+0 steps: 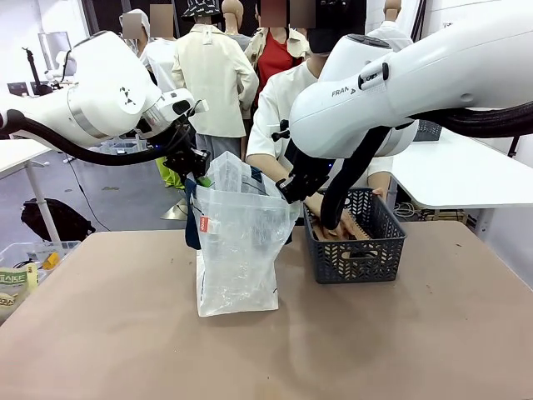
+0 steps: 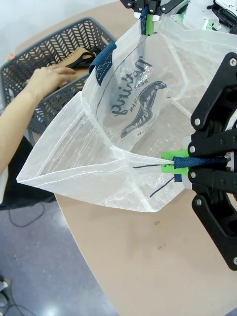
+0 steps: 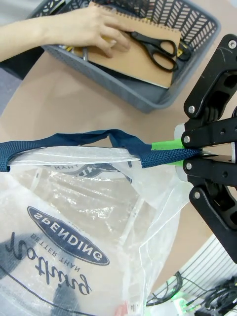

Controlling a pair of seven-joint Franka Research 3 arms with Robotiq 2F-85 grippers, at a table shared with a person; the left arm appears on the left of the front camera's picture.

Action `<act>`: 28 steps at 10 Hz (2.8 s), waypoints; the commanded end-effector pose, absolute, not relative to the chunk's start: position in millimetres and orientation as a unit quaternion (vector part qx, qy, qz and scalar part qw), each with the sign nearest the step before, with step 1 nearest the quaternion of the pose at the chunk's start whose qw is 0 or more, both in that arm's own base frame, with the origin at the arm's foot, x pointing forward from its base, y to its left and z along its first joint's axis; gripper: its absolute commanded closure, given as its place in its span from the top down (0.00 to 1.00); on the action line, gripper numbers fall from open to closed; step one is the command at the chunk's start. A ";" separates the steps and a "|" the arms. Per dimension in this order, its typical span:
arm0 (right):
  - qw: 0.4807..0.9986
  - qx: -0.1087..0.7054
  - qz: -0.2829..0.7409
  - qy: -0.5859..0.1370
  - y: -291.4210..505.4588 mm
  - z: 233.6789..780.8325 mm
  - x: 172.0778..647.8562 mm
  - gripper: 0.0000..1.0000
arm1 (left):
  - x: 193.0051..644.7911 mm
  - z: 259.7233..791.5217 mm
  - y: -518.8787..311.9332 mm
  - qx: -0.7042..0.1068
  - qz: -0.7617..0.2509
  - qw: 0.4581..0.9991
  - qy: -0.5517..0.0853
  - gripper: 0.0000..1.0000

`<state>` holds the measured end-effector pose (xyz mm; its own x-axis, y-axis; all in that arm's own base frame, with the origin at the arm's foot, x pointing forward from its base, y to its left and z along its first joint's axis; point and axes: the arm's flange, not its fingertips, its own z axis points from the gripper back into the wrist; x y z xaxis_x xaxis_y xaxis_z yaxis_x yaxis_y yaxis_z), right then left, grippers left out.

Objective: Transfer purchased items from the store into the shopping bag.
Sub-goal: Move the Reusable shopping bag to the right side of the table.

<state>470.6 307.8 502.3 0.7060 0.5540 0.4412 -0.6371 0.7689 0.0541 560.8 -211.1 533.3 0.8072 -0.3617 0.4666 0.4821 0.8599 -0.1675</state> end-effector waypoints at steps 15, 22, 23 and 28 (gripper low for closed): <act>0.918 0.103 0.323 -0.204 307.4 502.7 470.6 0.00 | 561.1 534.5 -209.5 -0.139 -0.225 0.940 -0.216 0.00; 0.918 0.103 0.323 -0.204 307.4 502.7 470.6 0.00 | 561.1 534.5 -209.5 -0.139 -0.225 0.940 -0.216 0.00; 0.918 0.103 0.323 -0.204 307.4 502.7 470.6 0.00 | 561.1 534.5 -209.5 -0.139 -0.225 0.940 -0.216 0.00; 0.918 0.103 0.323 -0.204 307.4 502.7 470.6 0.00 | 561.1 534.5 -209.5 -0.139 -0.225 0.940 -0.216 0.00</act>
